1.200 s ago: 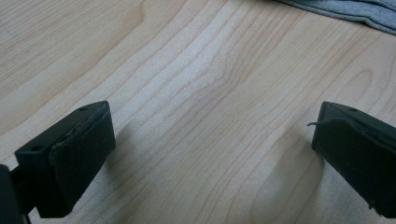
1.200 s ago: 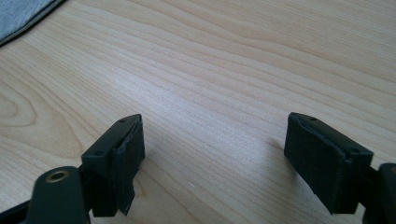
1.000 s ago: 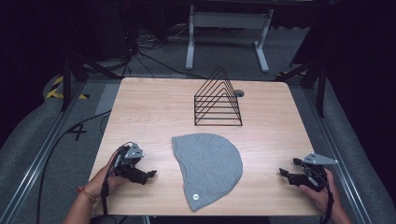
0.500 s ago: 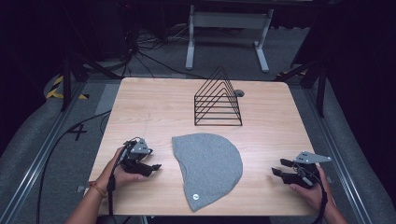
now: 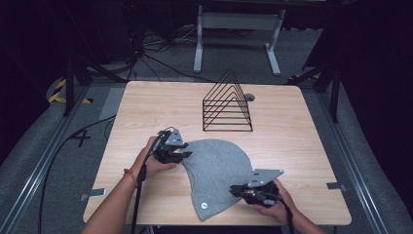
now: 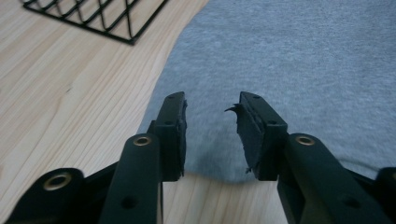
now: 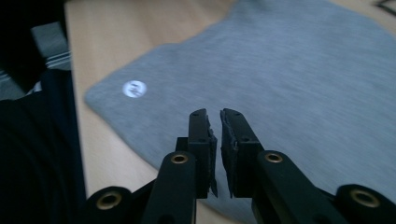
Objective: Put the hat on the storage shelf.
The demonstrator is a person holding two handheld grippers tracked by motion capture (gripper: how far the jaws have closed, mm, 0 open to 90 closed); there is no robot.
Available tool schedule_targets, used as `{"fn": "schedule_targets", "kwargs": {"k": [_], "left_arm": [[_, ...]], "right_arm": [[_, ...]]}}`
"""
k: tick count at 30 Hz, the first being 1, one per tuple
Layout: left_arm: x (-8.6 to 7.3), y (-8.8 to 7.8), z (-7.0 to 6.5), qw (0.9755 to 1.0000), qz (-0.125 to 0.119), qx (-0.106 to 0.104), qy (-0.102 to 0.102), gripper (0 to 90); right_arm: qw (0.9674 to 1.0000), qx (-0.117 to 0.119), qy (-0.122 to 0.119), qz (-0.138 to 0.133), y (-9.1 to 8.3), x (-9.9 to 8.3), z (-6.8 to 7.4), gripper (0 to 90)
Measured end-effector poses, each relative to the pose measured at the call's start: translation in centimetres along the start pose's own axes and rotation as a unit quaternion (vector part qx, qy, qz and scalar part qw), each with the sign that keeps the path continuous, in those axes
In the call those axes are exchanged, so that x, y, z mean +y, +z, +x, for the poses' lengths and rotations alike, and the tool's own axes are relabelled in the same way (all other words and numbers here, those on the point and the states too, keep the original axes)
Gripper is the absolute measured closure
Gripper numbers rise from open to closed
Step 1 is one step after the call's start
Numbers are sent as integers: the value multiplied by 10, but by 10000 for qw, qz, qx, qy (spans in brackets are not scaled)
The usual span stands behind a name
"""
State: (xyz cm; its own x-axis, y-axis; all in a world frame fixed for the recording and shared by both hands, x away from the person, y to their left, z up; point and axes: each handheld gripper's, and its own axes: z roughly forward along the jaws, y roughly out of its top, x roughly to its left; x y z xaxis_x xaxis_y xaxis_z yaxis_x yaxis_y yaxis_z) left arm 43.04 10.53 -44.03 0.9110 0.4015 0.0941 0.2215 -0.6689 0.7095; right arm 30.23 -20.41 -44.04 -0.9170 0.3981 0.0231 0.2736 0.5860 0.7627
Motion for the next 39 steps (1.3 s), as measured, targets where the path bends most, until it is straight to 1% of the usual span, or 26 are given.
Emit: {"fn": "schedule_targets", "kwargs": {"k": [3,6,8,9,10,11,13,14,16,19,20,22,23,24,25,26,27,28,31,32,34,35,36,37,38,39], "left_arm": [[4,14,2,9998,166,63,26,660],[4,20,5,9996,264,58,23,670],[1,23,7,9993,355,93,-17,669],[-1,23,8,9988,468,117,20,669],[-3,24,8,9987,502,117,1,668],[-5,23,9,9989,445,59,-99,669],[-7,22,9,9989,454,11,-138,669],[-8,21,7,9988,469,14,-168,670],[-8,18,4,9983,562,37,-125,669],[-8,13,-6,9976,694,44,-7,669],[-9,10,-11,9971,760,5,47,670],[-10,7,-19,9966,813,-40,144,691],[-11,6,-24,9966,798,-86,180,700],[-11,6,-24,9966,798,-86,180,701],[-11,4,-32,9963,809,-171,247,703],[-12,3,-40,9963,779,-297,218,703],[-12,3,-40,9963,779,-297,218,704],[-12,3,-49,9962,734,-450,138,708],[-12,4,-63,9962,608,-616,44,707],[-11,5,-68,9961,611,-615,134,707],[-9,6,-78,9959,569,-697,96,704],[-9,7,-84,9959,538,-721,31,696],[-9,7,-84,9959,538,-721,31,689],[-8,9,-88,9963,459,-732,18,688],[-7,10,-93,9962,449,-752,6,688],[-5,11,-98,9956,422,-830,78,684]], "right_arm": [[9996,190,-173,104,20,7,13,854],[9987,326,-268,287,33,8,20,871],[9982,331,-263,418,38,4,20,875],[9982,328,-227,438,39,2,18,876],[9985,337,-180,401,39,0,16,875],[9985,298,-172,434,37,0,15,874],[9981,312,-191,502,33,-1,10,862],[9983,234,-158,508,32,-2,7,853],[9984,152,-93,541,26,-5,1,849],[9983,34,82,573,17,-11,-11,853],[9982,-51,99,593,14,-13,-14,851],[9972,-351,93,647,7,-16,-22,846],[9968,-414,140,666,5,-17,-25,846],[9968,-414,140,666,5,-17,-25,846],[9950,-664,232,715,-2,-20,-36,844],[9944,-713,267,728,-4,-21,-39,843],[9944,-713,267,728,-4,-21,-39,843],[9929,-852,393,729,-8,-24,-47,844],[9905,-1049,442,768,-13,-27,-55,841],[9893,-1133,454,794,-14,-27,-57,840],[9874,-1244,569,792,-17,-29,-64,840],[9869,-1275,590,794,-18,-30,-66,840],[9869,-1275,590,794,-18,-30,-66,840],[9853,-1360,646,808,-20,-32,-71,840],[9853,-1360,646,808,-20,-32,-71,840],[9842,-1424,666,820,-22,-32,-73,840]]}}
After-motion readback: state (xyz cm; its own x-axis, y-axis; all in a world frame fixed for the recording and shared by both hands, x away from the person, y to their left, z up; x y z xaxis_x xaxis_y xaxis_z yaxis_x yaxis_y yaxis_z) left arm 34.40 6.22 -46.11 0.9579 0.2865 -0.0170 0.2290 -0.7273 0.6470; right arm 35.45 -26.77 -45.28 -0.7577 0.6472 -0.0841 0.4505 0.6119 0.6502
